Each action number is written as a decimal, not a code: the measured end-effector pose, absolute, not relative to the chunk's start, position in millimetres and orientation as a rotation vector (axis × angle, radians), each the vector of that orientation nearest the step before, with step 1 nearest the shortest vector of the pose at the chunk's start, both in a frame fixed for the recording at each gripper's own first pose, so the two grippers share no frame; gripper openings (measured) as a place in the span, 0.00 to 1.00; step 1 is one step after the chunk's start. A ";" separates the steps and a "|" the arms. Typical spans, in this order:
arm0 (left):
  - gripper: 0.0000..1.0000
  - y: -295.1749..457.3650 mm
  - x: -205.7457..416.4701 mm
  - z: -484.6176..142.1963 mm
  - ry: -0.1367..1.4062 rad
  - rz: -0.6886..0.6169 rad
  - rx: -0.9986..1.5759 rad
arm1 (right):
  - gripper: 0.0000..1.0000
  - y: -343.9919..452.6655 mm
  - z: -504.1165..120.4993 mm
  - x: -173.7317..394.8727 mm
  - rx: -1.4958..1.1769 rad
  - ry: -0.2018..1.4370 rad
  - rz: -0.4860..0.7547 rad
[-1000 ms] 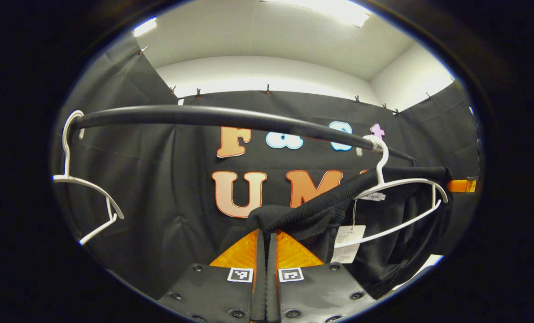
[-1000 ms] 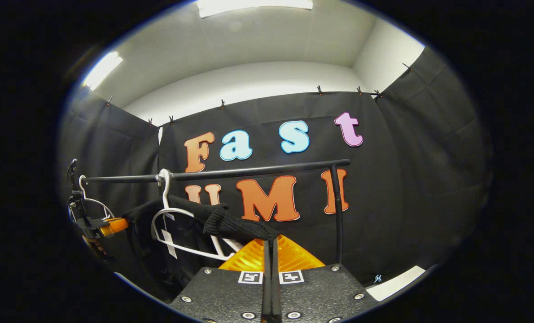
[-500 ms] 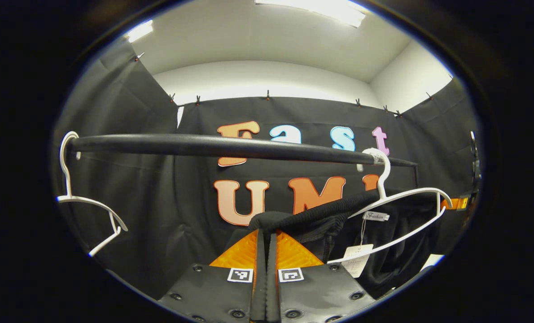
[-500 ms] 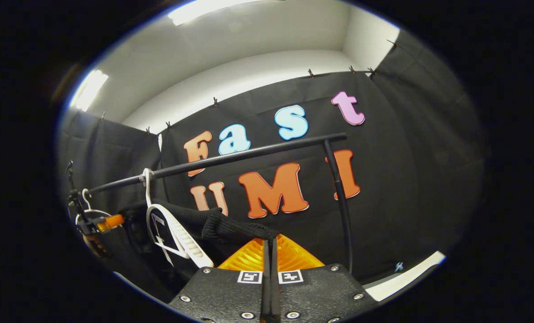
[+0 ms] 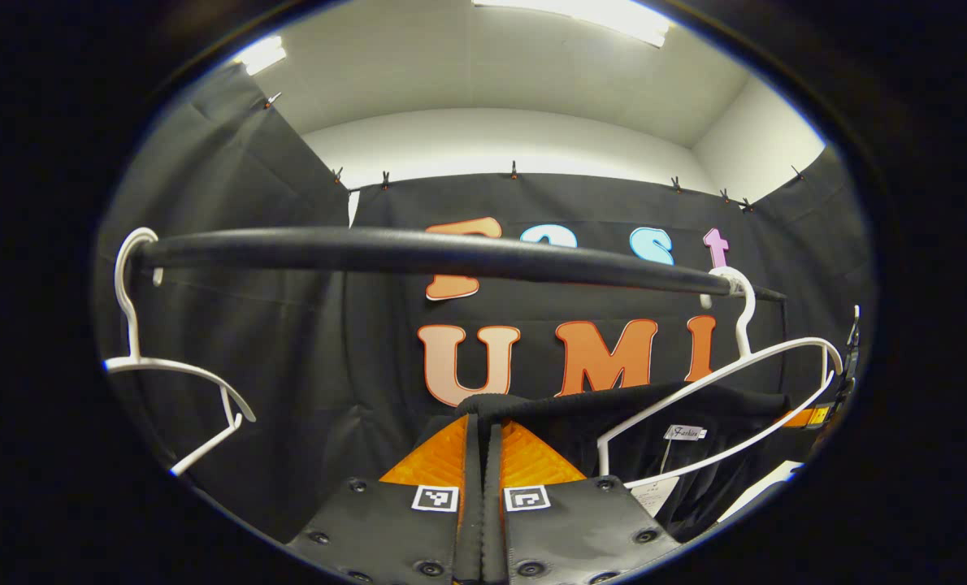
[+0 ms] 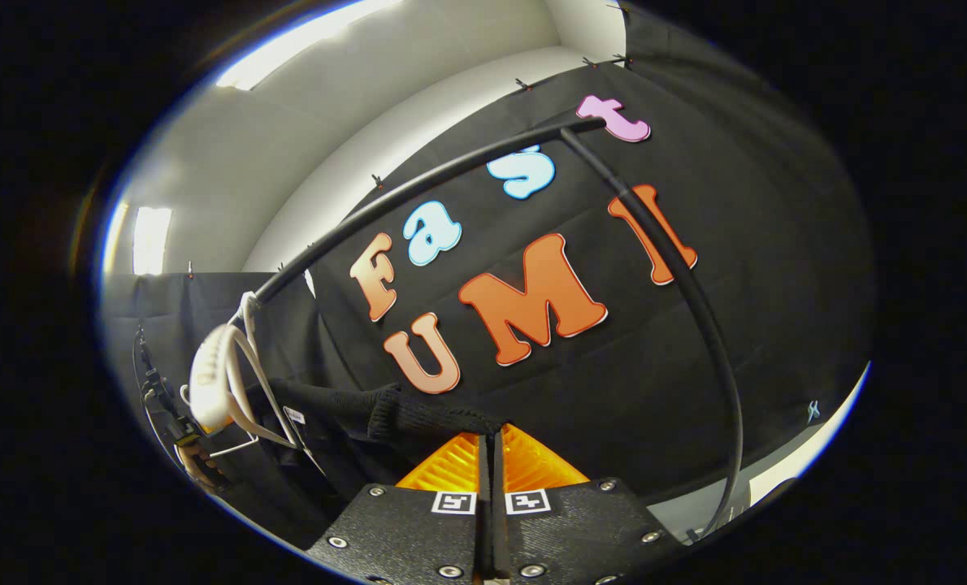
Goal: Grasp the clothes on the hanger with both hands and then place them into the laundry hamper below.
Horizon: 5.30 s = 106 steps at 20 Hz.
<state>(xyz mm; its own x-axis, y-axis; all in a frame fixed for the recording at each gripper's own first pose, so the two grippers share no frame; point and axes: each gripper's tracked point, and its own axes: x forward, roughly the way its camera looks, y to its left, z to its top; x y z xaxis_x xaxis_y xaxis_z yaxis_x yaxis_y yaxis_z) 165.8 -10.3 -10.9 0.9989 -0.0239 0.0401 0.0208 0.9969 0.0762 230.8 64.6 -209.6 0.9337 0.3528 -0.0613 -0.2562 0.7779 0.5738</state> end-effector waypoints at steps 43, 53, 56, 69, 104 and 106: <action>0.07 -87.2 81.5 -476.4 0.620 -0.148 -0.019 | 0.00 190.3 -601.4 109.2 0.260 0.670 0.231; 0.05 -96.0 39.6 -589.8 0.804 -0.143 -0.025 | 0.00 230.8 -710.4 77.7 0.204 0.814 0.242; 0.07 -89.9 27.6 -634.3 0.879 -0.123 -0.046 | 0.00 238.3 -749.9 65.8 0.172 0.865 0.233; 0.07 -81.6 -29.4 -766.5 1.136 -0.077 -0.019 | 0.02 254.2 -888.9 20.3 0.089 1.081 0.210; 0.97 -55.4 -22.2 -527.1 0.748 -0.034 -0.039 | 0.93 215.0 -660.5 33.1 0.142 0.816 0.171; 0.97 -45.6 -15.6 -488.9 0.685 -0.039 -0.024 | 0.93 206.2 -622.5 36.1 0.149 0.765 0.176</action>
<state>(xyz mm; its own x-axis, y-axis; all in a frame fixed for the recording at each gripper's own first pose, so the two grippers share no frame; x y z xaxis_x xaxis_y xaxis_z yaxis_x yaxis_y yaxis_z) -15.6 -45.6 -488.9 0.7739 -0.0437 -0.6318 0.0277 0.9990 -0.0352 36.1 206.2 -622.5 0.7078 0.2118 -0.6739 -0.1036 0.9748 0.1975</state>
